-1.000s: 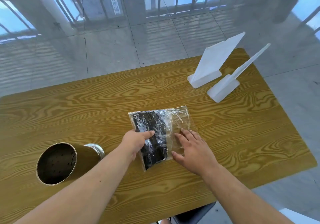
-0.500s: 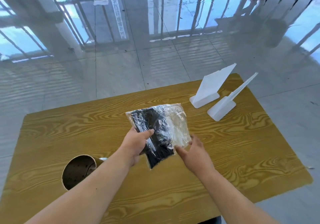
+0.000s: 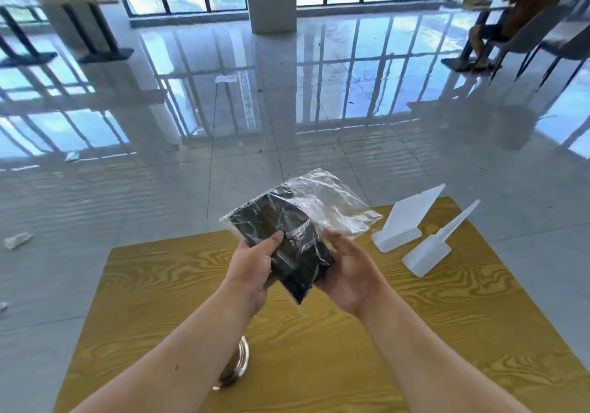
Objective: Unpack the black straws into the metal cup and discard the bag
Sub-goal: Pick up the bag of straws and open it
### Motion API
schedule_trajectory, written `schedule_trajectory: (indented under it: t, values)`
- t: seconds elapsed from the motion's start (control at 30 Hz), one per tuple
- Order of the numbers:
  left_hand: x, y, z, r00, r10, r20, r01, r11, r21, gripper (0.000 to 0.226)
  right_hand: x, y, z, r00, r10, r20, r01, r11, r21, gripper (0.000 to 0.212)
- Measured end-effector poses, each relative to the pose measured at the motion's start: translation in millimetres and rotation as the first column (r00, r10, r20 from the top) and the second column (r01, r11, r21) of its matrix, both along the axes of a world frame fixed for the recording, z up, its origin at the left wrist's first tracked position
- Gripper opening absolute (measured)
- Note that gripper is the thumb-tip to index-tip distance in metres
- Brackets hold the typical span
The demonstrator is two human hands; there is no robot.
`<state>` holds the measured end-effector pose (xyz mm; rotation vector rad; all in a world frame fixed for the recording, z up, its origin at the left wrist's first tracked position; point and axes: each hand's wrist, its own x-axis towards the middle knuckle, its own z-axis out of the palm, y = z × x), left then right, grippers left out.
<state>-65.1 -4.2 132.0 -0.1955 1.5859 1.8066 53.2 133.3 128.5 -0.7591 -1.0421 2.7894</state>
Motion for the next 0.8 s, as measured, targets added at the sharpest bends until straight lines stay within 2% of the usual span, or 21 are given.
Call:
schedule_trajectory:
  t: [0.07,0.17,0.27,0.37,0.4,0.47,0.53,0.6,0.63,0.7,0.8]
  values:
    - [-3.6,-7.3,15.4,0.999,0.005,-0.046,-0.005,1.0,0.004,0.024,-8.9,-6.6,15.5,1.0,0.01,-0.029,-0.008,0.999,0.047,0.035]
    - [-7.8,-18.3,37.3,0.991,-0.035,-0.125,0.033,0.999,-0.02,0.031,-21.1,-14.2,32.4,1.0,0.019,-0.007,-0.018,0.994,0.107,0.041]
    - [-12.1,-30.7,59.0,0.971,-0.031,-0.239,0.008,0.996,-0.093,0.054,-31.8,-20.8,48.1,0.999,-0.035,-0.017,0.037,0.994,0.107,0.037]
    - [-19.6,-46.4,83.4,0.917,0.045,-0.397,-0.121,0.978,-0.167,0.069,-40.6,-28.3,65.2,0.995,-0.082,-0.062,0.087,0.992,0.09,0.032]
    - [-23.0,-52.3,92.0,0.868,0.06,-0.492,-0.191,0.957,-0.221,0.076,-43.2,-30.3,70.1,0.993,-0.097,-0.074,0.103,0.991,0.081,0.033]
    - [-30.7,-65.6,110.5,0.691,-0.039,-0.722,-0.341,0.863,-0.373,0.095,-46.2,-33.9,79.6,0.989,-0.12,-0.085,0.126,0.989,0.077,0.034]
    - [-33.5,-77.3,131.0,0.401,-0.24,-0.884,-0.431,0.802,-0.413,0.092,-48.9,-37.2,86.8,0.988,-0.126,-0.092,0.135,0.986,0.101,0.034]
    - [-31.4,-81.9,147.6,0.119,-0.467,-0.876,-0.403,0.784,-0.472,0.082,-51.8,-42.5,94.8,0.986,-0.132,-0.103,0.144,0.984,0.109,0.034]
    - [-27.8,-81.0,153.8,0.035,-0.561,-0.827,-0.367,0.762,-0.533,0.084,-53.6,-45.8,98.8,0.985,-0.136,-0.111,0.148,0.983,0.109,0.033]
    - [-19.8,-76.6,161.3,-0.044,-0.699,-0.714,-0.302,0.691,-0.657,0.1,-57.4,-53.2,106.7,0.984,-0.127,-0.128,0.143,0.982,0.122,0.03]
    - [-15.1,-70.8,164.7,-0.065,-0.796,-0.602,-0.253,0.596,-0.762,0.115,-61.4,-63.2,120.8,0.983,-0.056,-0.173,0.088,0.98,0.178,0.03]
